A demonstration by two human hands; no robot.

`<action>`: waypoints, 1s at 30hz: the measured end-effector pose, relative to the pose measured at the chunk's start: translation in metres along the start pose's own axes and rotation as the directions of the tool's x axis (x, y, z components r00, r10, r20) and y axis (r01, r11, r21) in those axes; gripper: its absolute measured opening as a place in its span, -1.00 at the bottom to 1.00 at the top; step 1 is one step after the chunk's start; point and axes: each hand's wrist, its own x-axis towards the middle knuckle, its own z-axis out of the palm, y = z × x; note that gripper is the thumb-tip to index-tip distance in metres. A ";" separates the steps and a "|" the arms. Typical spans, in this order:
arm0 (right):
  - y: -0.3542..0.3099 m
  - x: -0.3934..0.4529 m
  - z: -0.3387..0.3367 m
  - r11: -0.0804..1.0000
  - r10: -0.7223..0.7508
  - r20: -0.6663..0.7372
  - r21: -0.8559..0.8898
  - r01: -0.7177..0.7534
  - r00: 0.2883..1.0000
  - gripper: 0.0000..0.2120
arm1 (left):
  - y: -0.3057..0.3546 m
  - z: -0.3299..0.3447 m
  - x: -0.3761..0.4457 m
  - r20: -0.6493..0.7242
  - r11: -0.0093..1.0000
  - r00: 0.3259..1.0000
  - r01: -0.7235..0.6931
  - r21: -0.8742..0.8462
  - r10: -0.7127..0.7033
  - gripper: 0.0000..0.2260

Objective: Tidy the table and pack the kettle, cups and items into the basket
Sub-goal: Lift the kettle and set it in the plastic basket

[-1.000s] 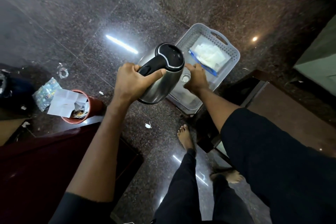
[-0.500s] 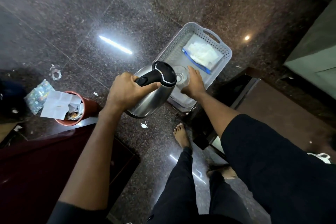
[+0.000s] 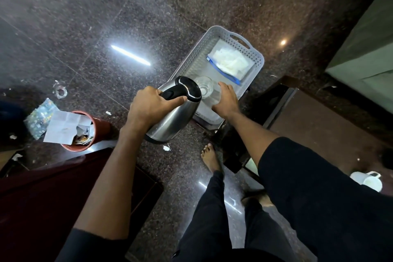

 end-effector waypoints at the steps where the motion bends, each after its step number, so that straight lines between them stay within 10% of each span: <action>1: -0.001 0.000 0.000 1.000 0.005 0.001 0.001 -0.005 1.000 -0.09 | 0.001 0.000 0.001 0.005 1.000 1.000 0.001 0.002 -0.002 -0.34; 30: -0.008 -0.001 -0.013 1.000 0.011 0.013 -0.019 -0.011 1.000 -0.19 | 0.026 -0.008 0.020 0.078 0.998 0.997 0.003 0.063 -0.008 -0.38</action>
